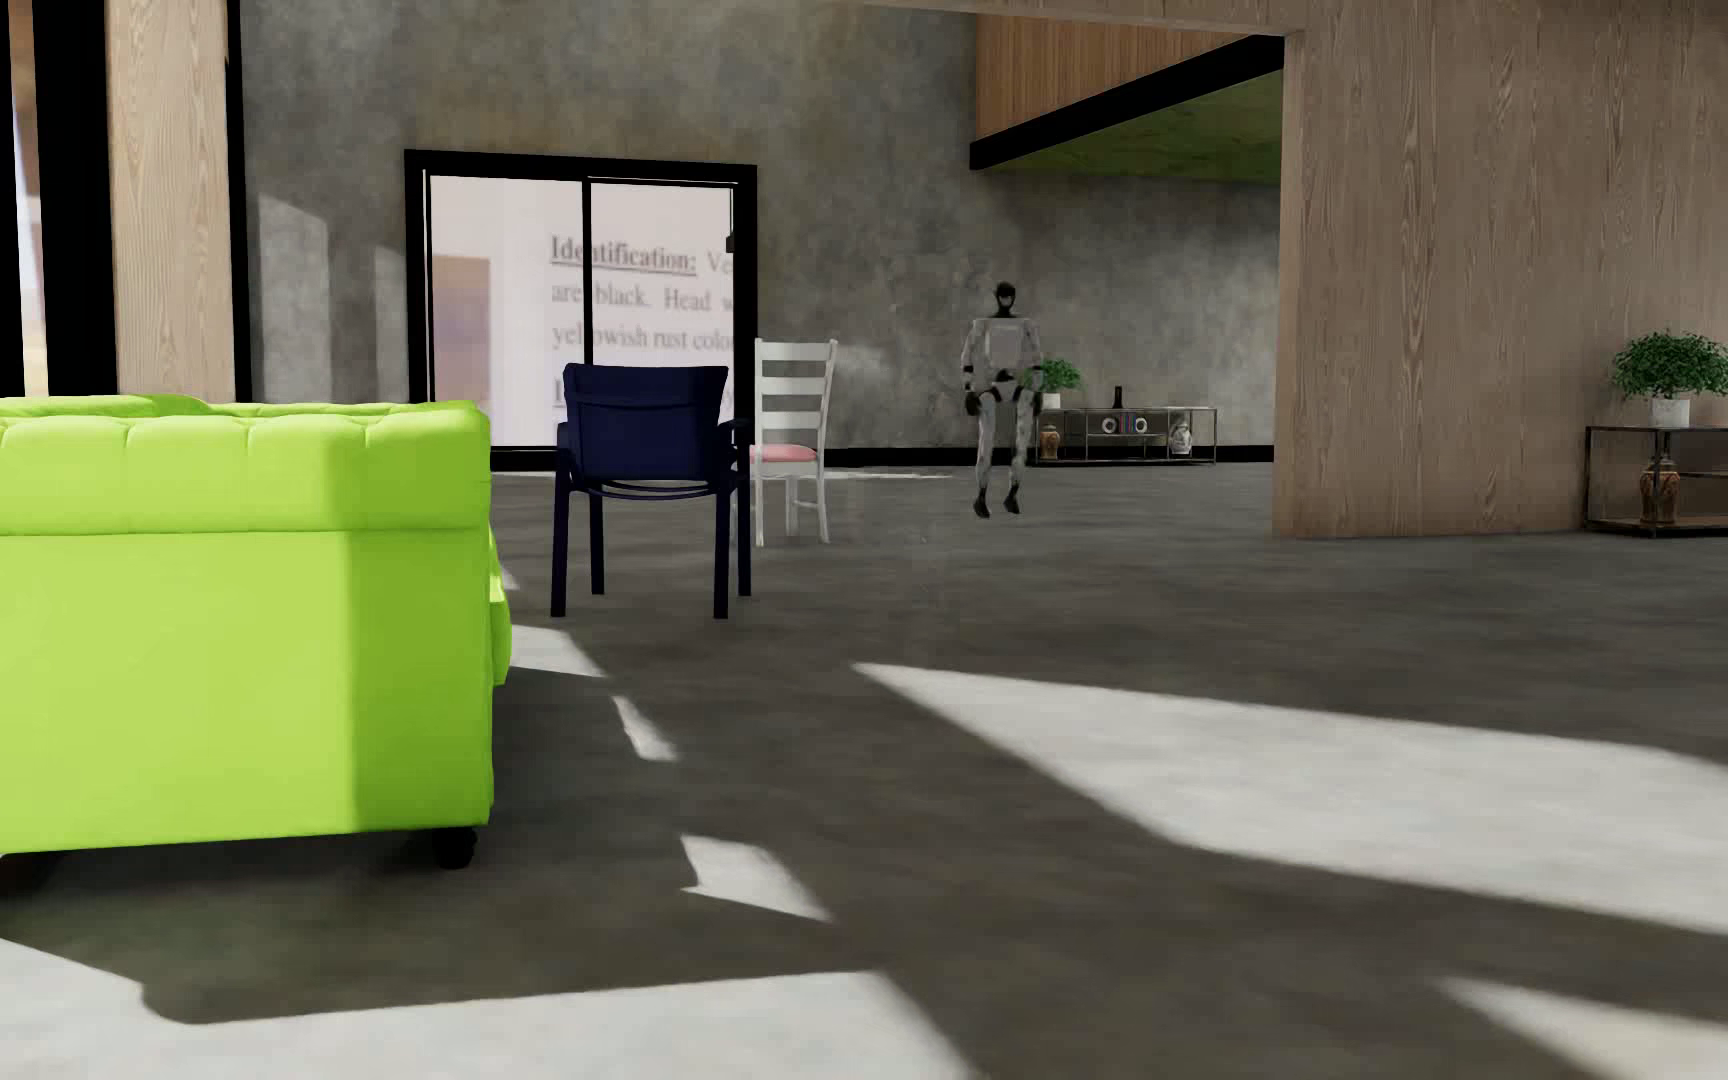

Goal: Go to the lime sofa

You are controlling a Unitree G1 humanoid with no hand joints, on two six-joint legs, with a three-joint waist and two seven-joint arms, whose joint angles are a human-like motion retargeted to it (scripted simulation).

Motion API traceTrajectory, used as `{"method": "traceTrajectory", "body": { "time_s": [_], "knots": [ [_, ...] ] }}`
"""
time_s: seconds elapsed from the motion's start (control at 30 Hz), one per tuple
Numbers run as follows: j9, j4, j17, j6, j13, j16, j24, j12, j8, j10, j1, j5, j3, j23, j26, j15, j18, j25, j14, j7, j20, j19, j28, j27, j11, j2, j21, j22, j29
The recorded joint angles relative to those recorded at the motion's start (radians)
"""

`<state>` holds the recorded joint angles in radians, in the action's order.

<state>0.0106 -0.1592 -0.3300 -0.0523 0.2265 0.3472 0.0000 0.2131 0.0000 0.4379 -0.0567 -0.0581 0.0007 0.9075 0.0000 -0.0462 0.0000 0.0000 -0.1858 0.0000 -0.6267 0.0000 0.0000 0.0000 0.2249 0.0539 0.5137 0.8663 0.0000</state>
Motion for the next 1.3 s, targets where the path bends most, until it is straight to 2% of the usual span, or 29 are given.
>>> {"method": "traceTrajectory", "body": {
  "time_s": [0.07,0.1,0.13,0.23,0.3,0.33,0.37,0.4,0.5,0.6,0.63,0.67,0.7,0.73,0.77,0.8,0.83,0.87,0.9,0.93,0.97,1.03,1.07,1.13,1.17,1.2,1.23,1.27,1.3],
  "knots": [
    [-0.001,-0.003,-0.004,0.010,0.004,-0.002,0.000,-0.003,0.000,0.019,-0.018,0.002,0.007,0.007,0.000,0.034,0.000,0.000,0.046,0.000,-0.007,0.000,0.000,0.000,-0.029,-0.007,-0.010,-0.003,0.000],
    [0.005,-0.003,-0.006,0.013,0.009,0.004,0.000,0.004,0.000,0.023,-0.008,0.011,0.007,0.003,0.000,-0.095,0.000,0.000,0.053,0.000,-0.013,0.000,0.000,0.000,0.244,-0.002,0.001,-0.021,0.000],
    [-0.003,-0.008,-0.009,0.018,0.016,0.004,0.000,0.004,0.000,0.035,-0.020,0.020,-0.020,0.010,0.000,-0.227,0.000,0.000,0.057,0.000,-0.019,0.000,0.000,0.000,0.255,-0.019,-0.006,-0.024,0.000],
    [0.057,-0.039,-0.008,-0.005,0.032,0.031,0.000,-0.001,0.000,0.060,0.040,-0.007,-0.053,-0.016,0.000,-0.267,0.000,0.000,0.031,0.000,-0.006,0.000,0.000,0.000,0.559,-0.191,-0.046,-0.093,0.000],
    [0.085,-0.036,-0.004,-0.011,0.048,0.040,0.000,-0.011,0.000,0.051,0.094,-0.016,-0.113,-0.041,0.000,-0.273,0.000,0.000,-0.039,0.000,0.024,0.000,0.000,0.000,0.754,-0.322,-0.067,-0.155,0.000],
    [0.092,-0.020,-0.008,0.004,0.054,0.036,0.000,-0.039,0.000,0.032,0.122,-0.004,-0.135,-0.035,0.000,-0.262,0.000,0.000,-0.082,0.000,0.011,0.000,0.000,0.000,0.764,-0.388,-0.048,-0.156,0.000],
    [0.084,0.010,-0.019,0.029,0.073,0.007,0.000,-0.050,0.000,0.019,0.141,-0.006,-0.201,-0.035,0.000,-0.257,0.000,0.000,-0.112,0.000,0.046,0.000,0.000,0.000,0.726,-0.428,-0.065,-0.145,0.000],
    [0.084,0.009,-0.016,0.022,0.088,0.031,0.000,-0.043,0.000,-0.006,0.181,-0.020,-0.213,-0.027,0.000,-0.223,0.000,0.000,-0.155,0.000,0.062,0.000,0.000,0.000,0.688,-0.491,-0.065,-0.211,0.000],
    [0.109,0.026,-0.020,0.029,0.097,0.040,0.000,-0.100,0.000,-0.037,0.303,-0.047,-0.241,0.033,0.000,-0.091,0.000,0.000,-0.296,0.000,0.020,0.000,0.000,0.000,0.520,-0.605,-0.037,-0.227,0.000],
    [0.105,0.042,-0.021,0.028,0.094,0.039,0.000,-0.141,0.000,-0.045,0.401,-0.061,-0.281,0.077,0.000,-0.098,0.000,0.000,-0.319,0.000,-0.022,0.000,0.000,0.000,0.432,-0.674,0.012,-0.220,0.000],
    [0.099,0.056,-0.016,0.028,0.110,0.038,0.000,-0.133,0.000,-0.041,0.430,-0.062,-0.296,0.086,0.000,-0.115,0.000,0.000,-0.297,0.000,0.018,0.000,0.000,0.000,0.476,-0.688,-0.012,-0.175,0.000],
    [0.092,0.075,-0.019,0.037,0.113,0.028,0.000,-0.121,0.000,-0.020,0.443,-0.062,-0.320,0.100,0.000,-0.118,0.000,0.000,-0.238,0.000,0.007,0.000,0.000,0.000,0.539,-0.691,-0.026,-0.157,0.000],
    [0.082,0.080,-0.020,0.050,0.108,0.024,0.000,-0.096,0.000,0.035,0.425,-0.057,-0.334,0.110,0.000,-0.130,0.000,0.000,-0.139,0.000,-0.024,0.000,0.000,0.000,0.598,-0.706,-0.023,-0.131,0.000],
    [0.084,0.112,-0.020,0.071,0.103,0.015,0.000,-0.086,0.000,0.129,0.411,-0.028,-0.329,0.132,0.000,-0.162,0.000,0.000,0.011,0.000,-0.043,0.000,0.000,0.000,0.655,-0.676,-0.005,-0.078,0.000],
    [0.082,0.116,-0.019,0.063,0.095,0.011,0.000,-0.063,0.000,0.278,0.354,-0.011,-0.309,0.140,0.000,-0.204,0.000,0.000,0.188,0.000,-0.058,0.000,0.000,0.000,0.683,-0.636,0.001,-0.040,0.000],
    [0.082,0.116,-0.009,0.048,0.087,0.010,0.000,-0.051,0.000,0.482,0.255,0.010,-0.277,0.130,0.000,-0.238,0.000,0.000,0.311,0.000,-0.065,0.000,0.000,0.000,0.675,-0.579,-0.007,0.009,0.000],
    [0.099,0.121,-0.013,0.047,0.081,0.021,0.000,-0.032,0.000,0.703,0.146,0.027,-0.254,0.096,0.000,-0.271,0.000,0.000,0.336,0.000,-0.081,0.000,0.000,0.000,0.668,-0.510,-0.008,0.005,0.000],
    [0.110,0.120,-0.007,0.033,0.069,0.021,0.000,-0.008,0.000,0.853,0.043,0.051,-0.200,0.064,0.000,-0.297,0.000,0.000,0.304,0.000,-0.061,0.000,0.000,0.000,0.635,-0.430,-0.013,0.013,0.000],
    [0.108,0.104,-0.007,0.016,0.059,0.015,0.000,0.021,0.000,0.913,-0.066,0.049,-0.139,0.030,0.000,-0.310,0.000,0.000,0.285,0.000,-0.032,0.000,0.000,0.000,0.590,-0.345,-0.010,0.010,0.000],
    [0.120,0.091,-0.010,-0.006,0.036,0.022,0.000,0.028,0.000,0.872,-0.171,0.049,-0.097,-0.006,0.000,-0.309,0.000,0.000,0.277,0.000,-0.053,0.000,0.000,0.000,0.521,-0.257,-0.023,0.015,0.000],
    [0.128,0.078,-0.013,-0.015,0.036,0.023,0.000,0.031,0.000,0.746,-0.248,0.049,-0.030,-0.047,0.000,-0.290,0.000,0.000,0.318,0.000,-0.067,0.000,0.000,0.000,0.451,-0.160,-0.047,0.033,0.000],
    [0.125,0.078,-0.028,-0.038,0.021,0.035,0.000,0.072,0.000,0.372,-0.360,0.036,0.063,-0.121,0.000,-0.310,0.000,0.000,0.442,0.000,-0.048,0.000,0.000,0.000,0.330,0.019,-0.053,0.013,0.000],
    [0.115,0.083,-0.040,-0.041,0.007,0.035,0.000,0.078,0.000,0.202,-0.406,0.030,0.099,-0.157,0.000,-0.334,0.000,0.000,0.389,0.000,-0.044,0.000,0.000,0.000,0.293,0.089,-0.062,0.009,0.000],
    [0.104,0.097,-0.059,-0.047,-0.028,0.043,0.000,0.093,0.000,0.036,-0.469,0.016,0.148,-0.193,0.000,-0.385,0.000,0.000,0.018,0.000,-0.046,0.000,0.000,0.000,0.270,0.210,-0.063,-0.003,0.000],
    [0.100,0.129,-0.058,-0.052,-0.054,0.039,0.000,0.090,0.000,0.077,-0.478,0.017,0.169,-0.196,0.000,-0.382,0.000,0.000,0.013,0.000,-0.028,0.000,0.000,0.000,0.282,0.220,-0.076,-0.001,0.000],
    [0.107,0.105,-0.053,-0.054,-0.046,0.040,0.000,0.102,0.000,0.072,-0.512,-0.002,0.201,-0.178,0.000,-0.361,0.000,0.000,0.188,0.000,-0.039,0.000,0.000,0.000,0.311,0.276,-0.086,0.007,0.000],
    [0.096,0.105,-0.047,-0.065,-0.036,0.034,0.000,0.097,0.000,0.159,-0.554,-0.022,0.223,-0.164,0.000,-0.277,0.000,0.000,0.386,0.000,-0.037,0.000,0.000,0.000,0.373,0.260,-0.111,0.015,0.000],
    [0.085,0.064,-0.025,-0.099,-0.025,0.031,0.000,0.100,0.000,0.238,-0.556,-0.064,0.202,-0.126,0.000,-0.122,0.000,0.000,0.476,0.000,-0.039,0.000,0.000,0.000,0.481,0.239,-0.117,0.041,0.000],
    [0.075,0.028,-0.021,-0.101,-0.003,0.028,0.000,0.089,0.000,0.284,-0.518,-0.069,0.160,-0.087,0.000,0.039,0.000,0.000,0.471,0.000,-0.064,0.000,0.000,0.000,0.651,0.184,-0.106,0.061,0.000]
  ]
}}
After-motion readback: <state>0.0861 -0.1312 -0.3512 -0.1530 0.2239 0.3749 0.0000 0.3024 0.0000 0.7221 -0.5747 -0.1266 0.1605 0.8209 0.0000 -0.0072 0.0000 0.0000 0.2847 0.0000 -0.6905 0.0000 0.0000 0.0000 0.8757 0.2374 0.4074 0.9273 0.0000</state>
